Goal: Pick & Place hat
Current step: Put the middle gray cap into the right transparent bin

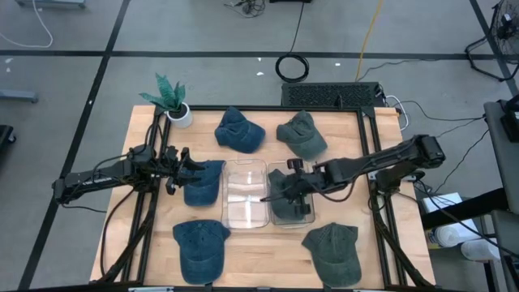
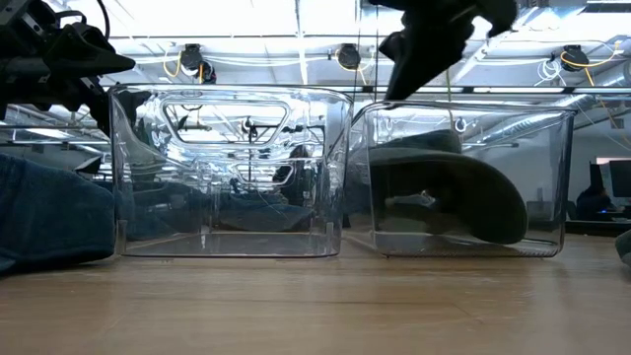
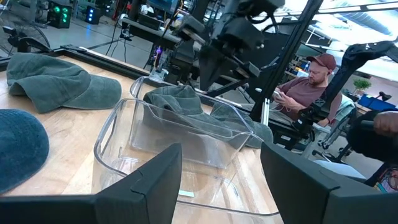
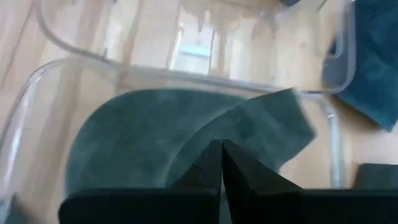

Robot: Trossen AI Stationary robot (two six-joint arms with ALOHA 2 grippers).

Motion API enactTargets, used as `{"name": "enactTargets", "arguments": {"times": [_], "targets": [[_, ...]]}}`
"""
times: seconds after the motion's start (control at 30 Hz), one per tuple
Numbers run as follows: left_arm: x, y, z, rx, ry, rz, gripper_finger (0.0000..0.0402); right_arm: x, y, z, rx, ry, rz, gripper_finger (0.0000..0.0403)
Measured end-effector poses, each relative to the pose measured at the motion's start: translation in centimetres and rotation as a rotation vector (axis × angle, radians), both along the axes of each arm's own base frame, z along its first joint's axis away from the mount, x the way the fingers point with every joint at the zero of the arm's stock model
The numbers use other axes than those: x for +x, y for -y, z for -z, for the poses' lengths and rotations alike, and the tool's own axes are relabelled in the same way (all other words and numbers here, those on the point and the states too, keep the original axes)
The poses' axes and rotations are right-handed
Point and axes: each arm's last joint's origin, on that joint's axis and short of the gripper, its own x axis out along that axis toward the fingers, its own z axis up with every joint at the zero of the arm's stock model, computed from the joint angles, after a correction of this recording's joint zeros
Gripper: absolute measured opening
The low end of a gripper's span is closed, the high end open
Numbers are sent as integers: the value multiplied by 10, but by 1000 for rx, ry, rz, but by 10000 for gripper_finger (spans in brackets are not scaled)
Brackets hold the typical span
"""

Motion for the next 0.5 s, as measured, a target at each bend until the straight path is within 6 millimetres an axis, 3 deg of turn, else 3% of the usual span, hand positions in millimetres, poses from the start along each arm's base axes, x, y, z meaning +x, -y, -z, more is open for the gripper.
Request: {"name": "enactTargets", "arguments": {"times": [0.1,0.23,0.5], "targets": [[0,0,0,0,0,1,228,-2,-7,6,4,-24,-11,0],[0,0,0,0,0,0,228,-2,-11,31,76,-86,-48,0],[0,0,0,0,0,1,228,-7,0,72,148,-166,-15,0]]}}
